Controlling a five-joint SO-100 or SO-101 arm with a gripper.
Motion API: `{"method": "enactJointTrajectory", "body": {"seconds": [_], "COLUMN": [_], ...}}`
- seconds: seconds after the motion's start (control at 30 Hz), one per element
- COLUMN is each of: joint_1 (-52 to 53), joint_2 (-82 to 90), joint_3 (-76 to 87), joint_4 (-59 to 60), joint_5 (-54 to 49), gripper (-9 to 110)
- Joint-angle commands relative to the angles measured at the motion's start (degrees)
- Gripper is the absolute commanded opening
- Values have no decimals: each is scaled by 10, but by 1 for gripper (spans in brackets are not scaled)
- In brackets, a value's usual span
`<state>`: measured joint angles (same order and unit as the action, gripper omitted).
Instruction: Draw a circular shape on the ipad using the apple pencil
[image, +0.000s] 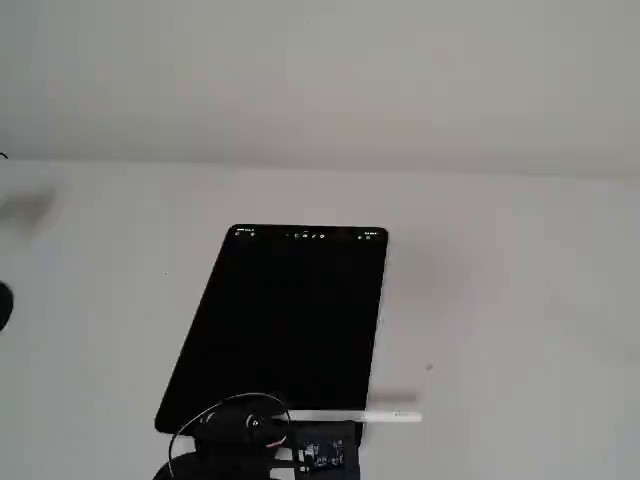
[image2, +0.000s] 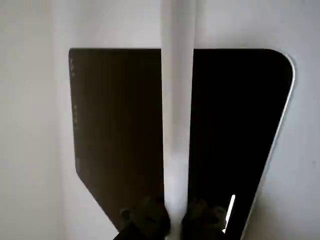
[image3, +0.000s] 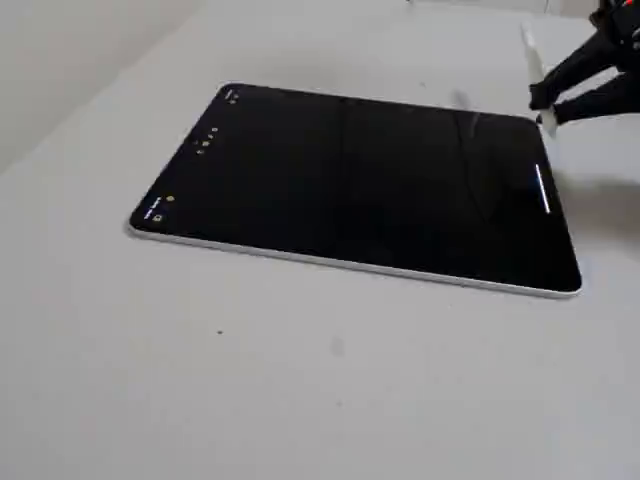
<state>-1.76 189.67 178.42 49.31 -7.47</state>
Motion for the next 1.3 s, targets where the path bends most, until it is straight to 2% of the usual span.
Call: {"method": "enactJointTrajectory", "body": {"seconds": [0.0,0.97,1.27], "joint_1": [-6,-5,18], "joint_2": [8,8,8], "joint_3": [-3,-3,-24], "joint_4": [0,-2,-56], "joint_5": [-11,-11,-80], "gripper": [0,0,0]}}
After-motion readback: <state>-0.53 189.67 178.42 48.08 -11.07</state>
